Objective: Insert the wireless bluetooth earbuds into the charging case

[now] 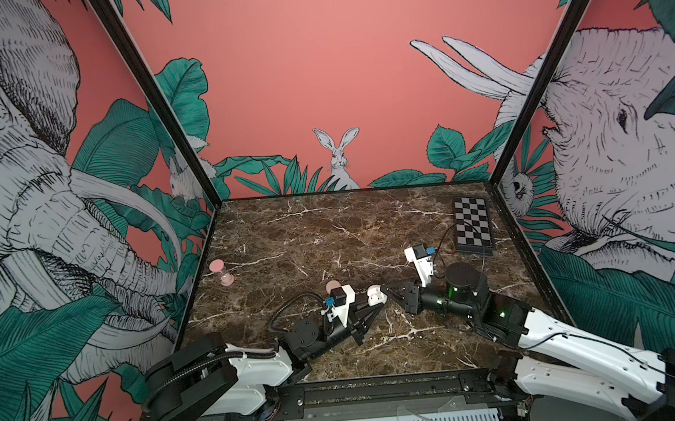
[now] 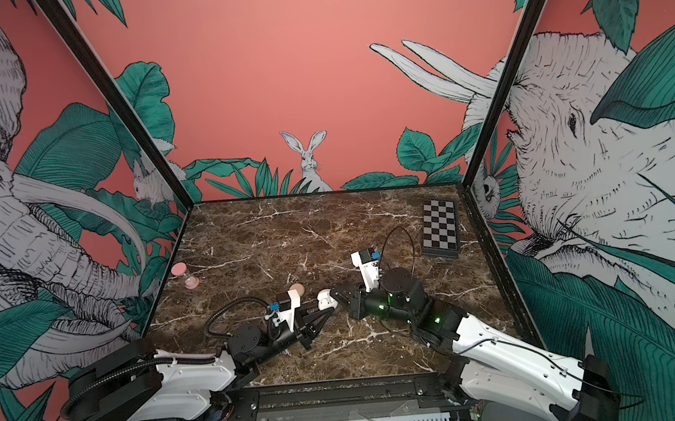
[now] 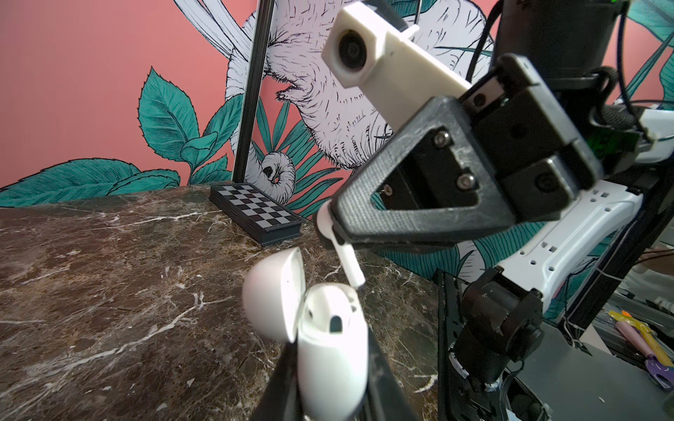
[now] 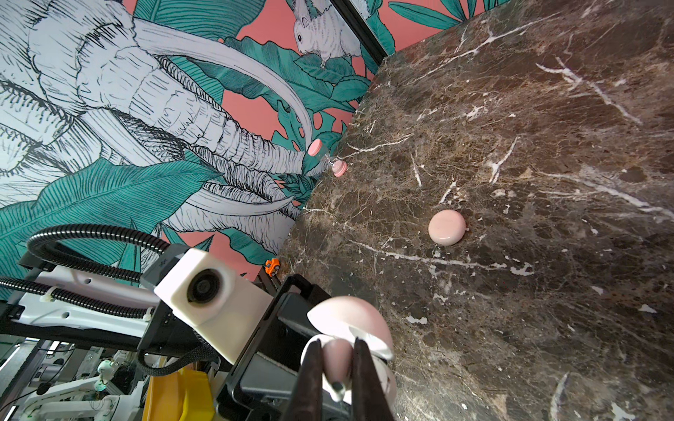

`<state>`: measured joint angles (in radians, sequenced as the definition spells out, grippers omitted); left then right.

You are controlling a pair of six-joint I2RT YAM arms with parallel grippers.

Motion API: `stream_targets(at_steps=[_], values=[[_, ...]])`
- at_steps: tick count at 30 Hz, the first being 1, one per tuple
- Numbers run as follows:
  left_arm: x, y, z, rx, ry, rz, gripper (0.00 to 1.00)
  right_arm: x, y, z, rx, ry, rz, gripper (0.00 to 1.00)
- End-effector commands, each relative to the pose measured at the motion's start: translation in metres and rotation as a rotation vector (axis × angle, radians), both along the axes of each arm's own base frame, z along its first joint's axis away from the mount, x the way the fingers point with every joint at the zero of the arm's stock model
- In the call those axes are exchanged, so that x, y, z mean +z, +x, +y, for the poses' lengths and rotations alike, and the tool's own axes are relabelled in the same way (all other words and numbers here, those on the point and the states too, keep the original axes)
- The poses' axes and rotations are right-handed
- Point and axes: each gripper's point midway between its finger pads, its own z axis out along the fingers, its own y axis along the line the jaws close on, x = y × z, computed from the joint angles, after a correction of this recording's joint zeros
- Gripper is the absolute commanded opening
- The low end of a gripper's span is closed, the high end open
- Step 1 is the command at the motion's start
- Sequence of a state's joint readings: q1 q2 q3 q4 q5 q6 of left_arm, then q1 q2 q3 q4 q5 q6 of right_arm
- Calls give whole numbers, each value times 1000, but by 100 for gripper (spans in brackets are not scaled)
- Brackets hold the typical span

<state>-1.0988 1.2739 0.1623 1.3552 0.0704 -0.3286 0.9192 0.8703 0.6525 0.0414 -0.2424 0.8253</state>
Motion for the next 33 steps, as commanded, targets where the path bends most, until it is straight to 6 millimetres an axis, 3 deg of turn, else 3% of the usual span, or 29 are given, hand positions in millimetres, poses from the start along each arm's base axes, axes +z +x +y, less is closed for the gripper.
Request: stream_targets(at_steps=[1,21,33], values=[[26,-4,1,-19,-85,-21,0,23,5,2,-18,42,-65,6],[26,-5,4,-20,-87,-21,0,28,3,8,-10,44,-80,4],[30,-4,7,-6,-97,-38,0,21,-2,8,-8,47,-69,3]])
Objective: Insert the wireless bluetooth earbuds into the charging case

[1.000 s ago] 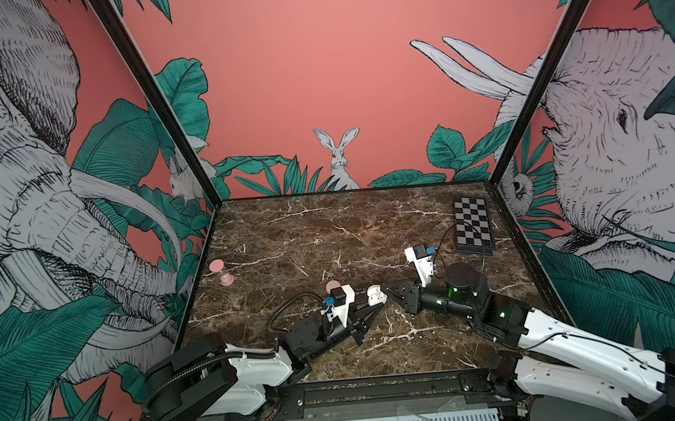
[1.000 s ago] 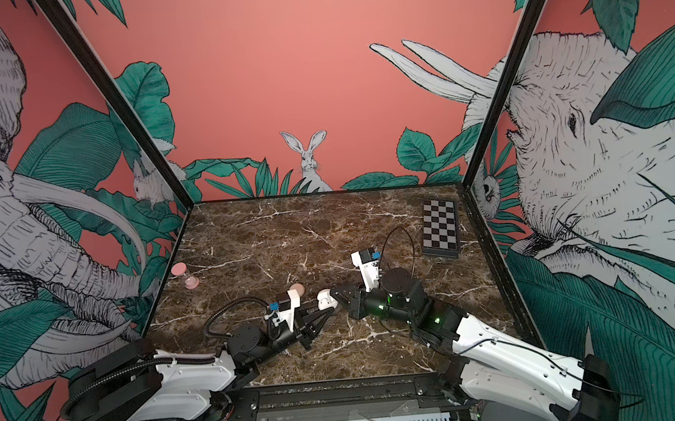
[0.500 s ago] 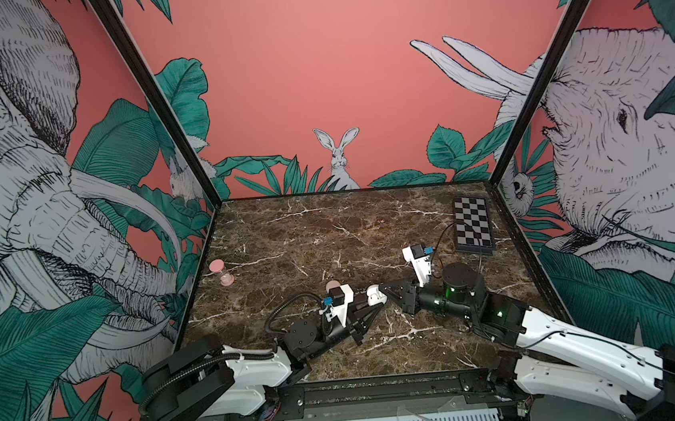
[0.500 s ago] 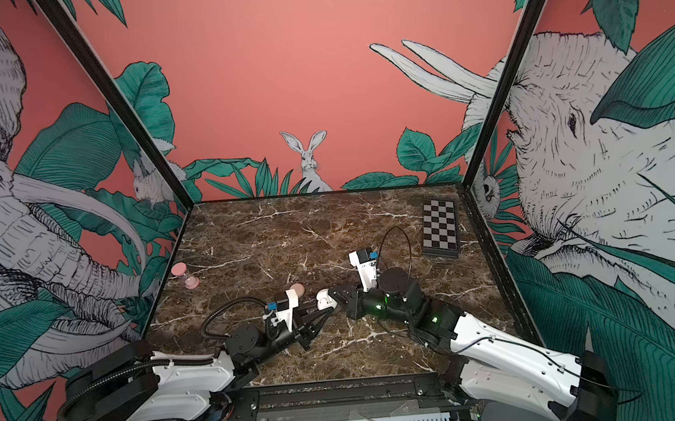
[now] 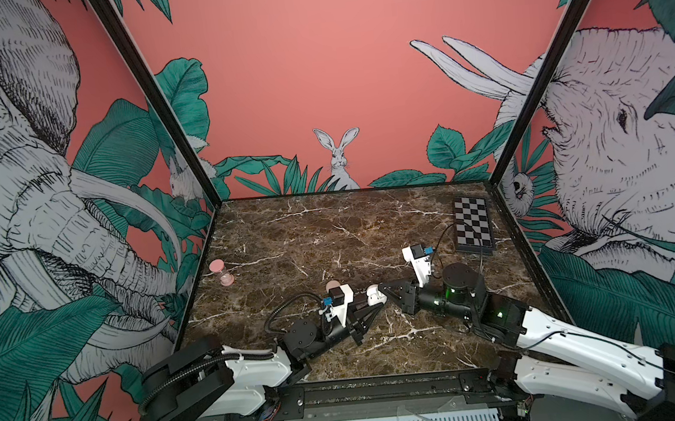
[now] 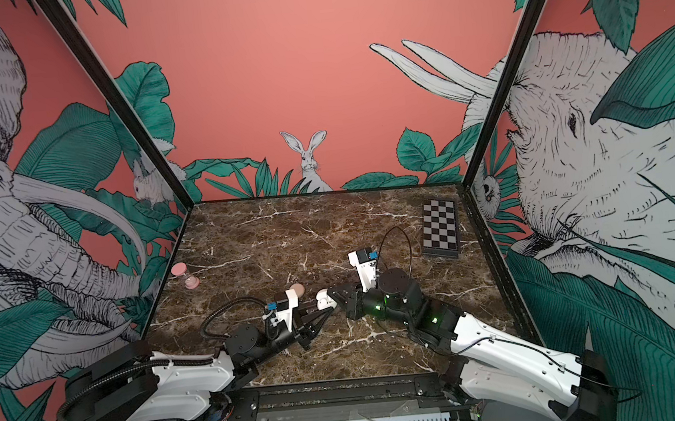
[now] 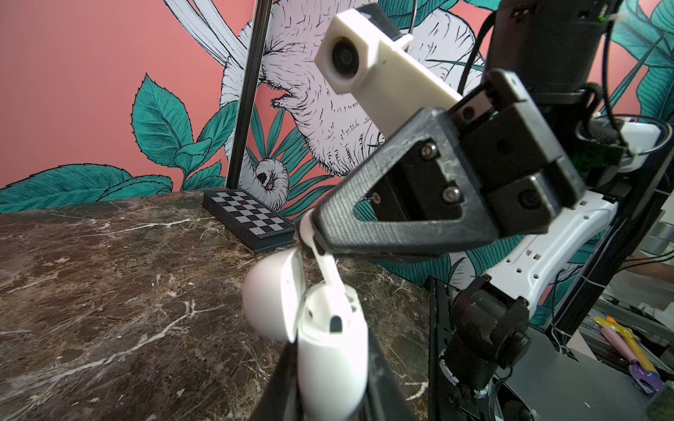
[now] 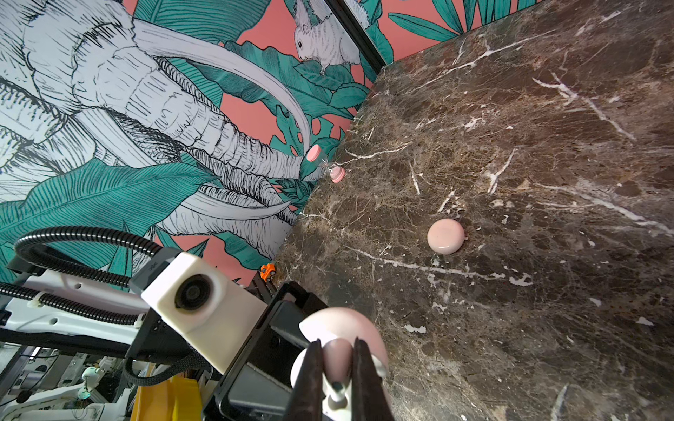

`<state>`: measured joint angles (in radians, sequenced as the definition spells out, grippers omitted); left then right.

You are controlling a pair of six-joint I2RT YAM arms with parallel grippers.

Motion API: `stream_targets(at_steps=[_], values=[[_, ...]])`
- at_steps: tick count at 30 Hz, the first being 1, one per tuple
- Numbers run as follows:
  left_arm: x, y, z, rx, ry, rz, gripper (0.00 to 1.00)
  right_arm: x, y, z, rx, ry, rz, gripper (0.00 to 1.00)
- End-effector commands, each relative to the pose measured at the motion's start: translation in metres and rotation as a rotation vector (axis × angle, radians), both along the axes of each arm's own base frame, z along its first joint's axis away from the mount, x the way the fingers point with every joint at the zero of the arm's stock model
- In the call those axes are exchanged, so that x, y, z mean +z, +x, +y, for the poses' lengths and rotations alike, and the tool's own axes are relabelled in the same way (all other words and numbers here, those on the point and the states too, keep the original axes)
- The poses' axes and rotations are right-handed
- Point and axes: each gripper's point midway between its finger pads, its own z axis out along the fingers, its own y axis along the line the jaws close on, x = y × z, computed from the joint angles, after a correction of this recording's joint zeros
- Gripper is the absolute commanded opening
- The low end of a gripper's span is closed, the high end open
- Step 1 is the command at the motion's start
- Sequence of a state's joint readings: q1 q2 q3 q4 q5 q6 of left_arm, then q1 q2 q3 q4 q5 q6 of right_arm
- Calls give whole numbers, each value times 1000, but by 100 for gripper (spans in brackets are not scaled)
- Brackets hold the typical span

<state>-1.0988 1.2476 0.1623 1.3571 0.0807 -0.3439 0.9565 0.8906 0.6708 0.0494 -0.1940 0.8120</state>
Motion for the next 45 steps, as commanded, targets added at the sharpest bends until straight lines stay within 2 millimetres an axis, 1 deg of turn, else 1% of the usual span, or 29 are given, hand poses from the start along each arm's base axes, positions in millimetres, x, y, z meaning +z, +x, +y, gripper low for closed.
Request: stream_targets(at_steps=[1,11,26,32,45], values=[[22,-1,6,13,-69,-38,0,16,-1,1,-3,55,-43,3],[26,0,7,23,-75,-53,0,17,-6,3,10,66,-41,2],[33,1,11,43,-89,-77,0,8,-13,2,15,74,-25,1],[38,0,12,42,-101,-86,0,5,-14,2,13,75,-22,1],[41,-1,15,49,-109,-101,0,0,-16,2,14,77,-18,1]])
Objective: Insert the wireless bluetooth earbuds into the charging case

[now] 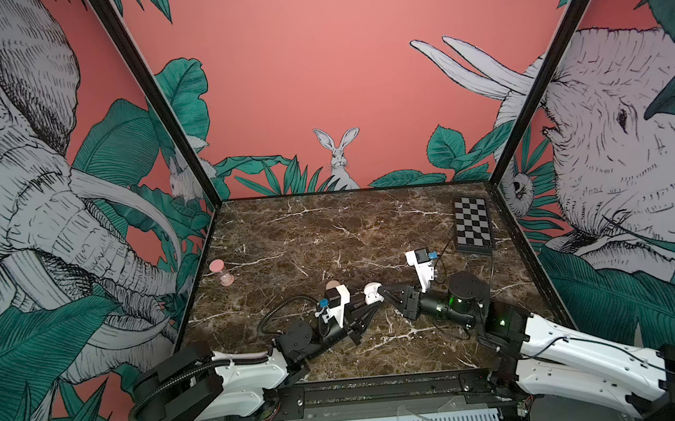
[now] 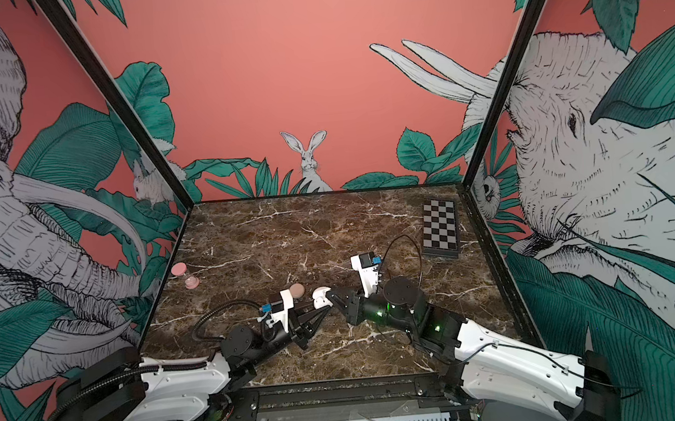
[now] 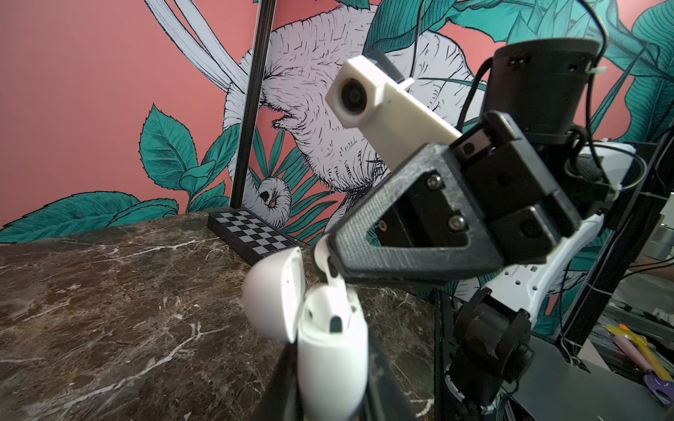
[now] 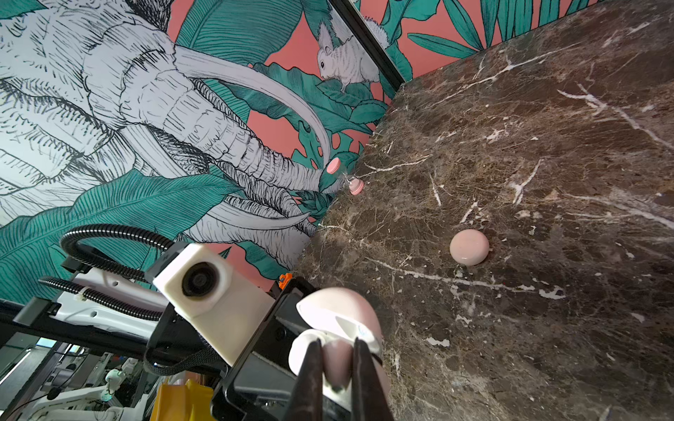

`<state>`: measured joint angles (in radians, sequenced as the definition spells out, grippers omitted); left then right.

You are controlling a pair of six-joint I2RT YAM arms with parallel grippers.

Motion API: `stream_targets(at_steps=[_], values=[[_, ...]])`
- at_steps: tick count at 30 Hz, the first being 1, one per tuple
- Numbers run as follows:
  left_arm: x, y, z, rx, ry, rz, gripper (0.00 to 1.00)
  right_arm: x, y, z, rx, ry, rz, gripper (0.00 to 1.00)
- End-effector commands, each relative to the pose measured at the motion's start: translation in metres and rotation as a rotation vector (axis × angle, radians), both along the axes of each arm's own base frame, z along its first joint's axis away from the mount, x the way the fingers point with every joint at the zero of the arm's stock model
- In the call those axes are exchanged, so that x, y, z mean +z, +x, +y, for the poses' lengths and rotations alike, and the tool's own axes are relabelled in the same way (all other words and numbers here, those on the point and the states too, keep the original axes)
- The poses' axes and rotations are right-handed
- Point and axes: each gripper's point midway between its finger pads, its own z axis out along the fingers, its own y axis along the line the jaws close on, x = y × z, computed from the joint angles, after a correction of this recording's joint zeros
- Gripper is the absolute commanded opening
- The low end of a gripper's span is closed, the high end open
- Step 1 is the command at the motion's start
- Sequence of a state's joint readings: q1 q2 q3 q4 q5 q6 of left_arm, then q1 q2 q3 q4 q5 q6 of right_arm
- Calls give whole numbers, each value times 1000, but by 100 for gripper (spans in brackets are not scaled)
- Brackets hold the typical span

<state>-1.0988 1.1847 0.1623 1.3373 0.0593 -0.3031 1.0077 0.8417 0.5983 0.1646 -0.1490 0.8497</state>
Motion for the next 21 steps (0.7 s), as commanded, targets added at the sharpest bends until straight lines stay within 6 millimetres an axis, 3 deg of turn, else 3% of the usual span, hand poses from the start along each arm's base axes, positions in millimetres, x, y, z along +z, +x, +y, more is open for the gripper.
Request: stream_targets(at_steps=[1,15,21], values=[[26,-1,8,17,-84,-51,0,-6,-5,1,16,-6,5,2],[23,-4,4,-4,-71,-56,0,0,-7,1,23,-10,-5,20],[25,-4,3,-4,-73,-58,0,4,-7,0,22,-8,-14,23]])
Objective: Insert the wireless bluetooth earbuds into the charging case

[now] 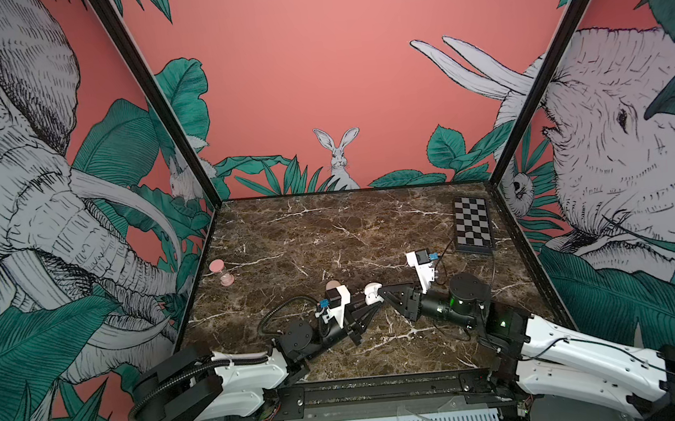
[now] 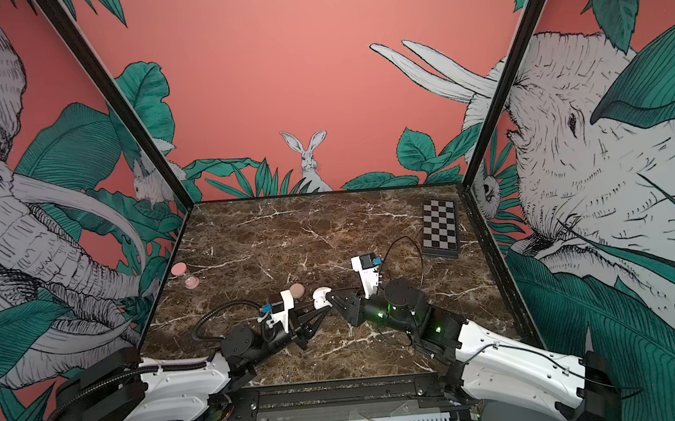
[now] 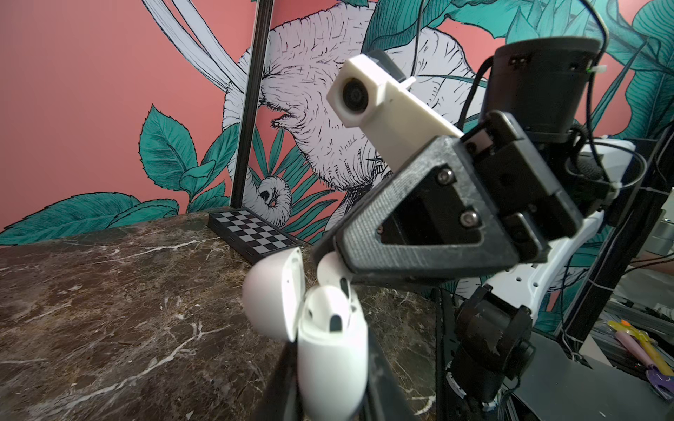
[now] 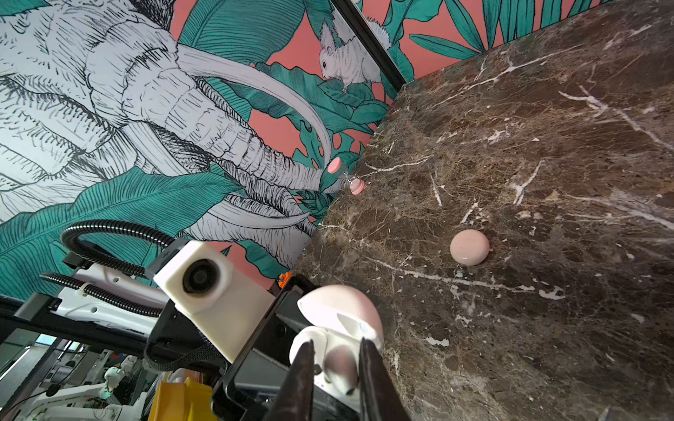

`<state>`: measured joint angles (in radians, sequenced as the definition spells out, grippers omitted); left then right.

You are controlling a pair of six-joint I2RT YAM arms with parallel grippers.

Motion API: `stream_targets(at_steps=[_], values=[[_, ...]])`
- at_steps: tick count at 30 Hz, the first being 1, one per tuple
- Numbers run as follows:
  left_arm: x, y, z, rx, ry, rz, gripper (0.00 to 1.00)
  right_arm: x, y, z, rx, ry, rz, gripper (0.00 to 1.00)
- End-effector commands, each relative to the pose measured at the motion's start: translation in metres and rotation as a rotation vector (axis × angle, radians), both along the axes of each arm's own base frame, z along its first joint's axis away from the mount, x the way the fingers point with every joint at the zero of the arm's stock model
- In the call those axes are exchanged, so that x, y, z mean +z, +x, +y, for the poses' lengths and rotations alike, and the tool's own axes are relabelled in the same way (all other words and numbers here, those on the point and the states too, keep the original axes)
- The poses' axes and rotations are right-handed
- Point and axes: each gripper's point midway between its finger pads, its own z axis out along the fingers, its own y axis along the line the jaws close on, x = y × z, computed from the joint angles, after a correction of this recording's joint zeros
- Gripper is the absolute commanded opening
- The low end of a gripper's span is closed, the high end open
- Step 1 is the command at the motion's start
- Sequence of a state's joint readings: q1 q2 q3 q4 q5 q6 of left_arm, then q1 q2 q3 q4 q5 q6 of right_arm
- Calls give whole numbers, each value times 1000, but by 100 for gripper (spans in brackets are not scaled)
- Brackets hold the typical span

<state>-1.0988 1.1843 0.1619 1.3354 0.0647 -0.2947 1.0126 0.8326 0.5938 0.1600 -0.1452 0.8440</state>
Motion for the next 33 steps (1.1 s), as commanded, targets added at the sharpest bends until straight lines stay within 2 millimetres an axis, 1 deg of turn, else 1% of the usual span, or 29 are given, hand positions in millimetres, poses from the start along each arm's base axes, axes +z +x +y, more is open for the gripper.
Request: stream_targets(at_steps=[1,4,9,12,13,15,16,18,19,21,23,26,31,33], values=[[25,-3,4,-1,-79,-49,0,5,-5,0,17,-6,-8,24],[24,-3,3,-4,-75,-47,0,5,-4,-1,10,-13,-10,27],[22,-4,3,-6,-72,-46,0,13,-4,-5,0,-17,-32,30],[22,-5,3,-11,-69,-48,0,18,-3,-9,-13,-19,-45,35],[21,-6,3,-16,-67,-48,0,22,-3,-12,-23,-20,-54,38],[20,-7,3,-26,-64,-50,0,29,-2,-20,-43,-43,-77,47],[19,-8,2,-32,-62,-51,0,34,-1,-25,-56,-59,-92,54],[19,-11,1,-52,-58,-54,0,44,1,-35,-78,-96,-116,74],[18,-13,0,-63,-59,-51,0,46,2,-37,-80,-103,-118,82],[20,-19,-1,-99,-63,-55,0,54,5,-34,-37,-63,-95,91],[23,-24,-2,-130,-69,-55,0,60,9,-30,19,7,-43,97],[24,-29,-2,-162,-76,-52,0,59,16,-25,65,90,32,98],[31,-36,0,-195,-95,-43,0,58,5,-10,200,134,78,98],[31,-34,-2,-207,-91,3,0,53,2,-7,220,138,99,98]])
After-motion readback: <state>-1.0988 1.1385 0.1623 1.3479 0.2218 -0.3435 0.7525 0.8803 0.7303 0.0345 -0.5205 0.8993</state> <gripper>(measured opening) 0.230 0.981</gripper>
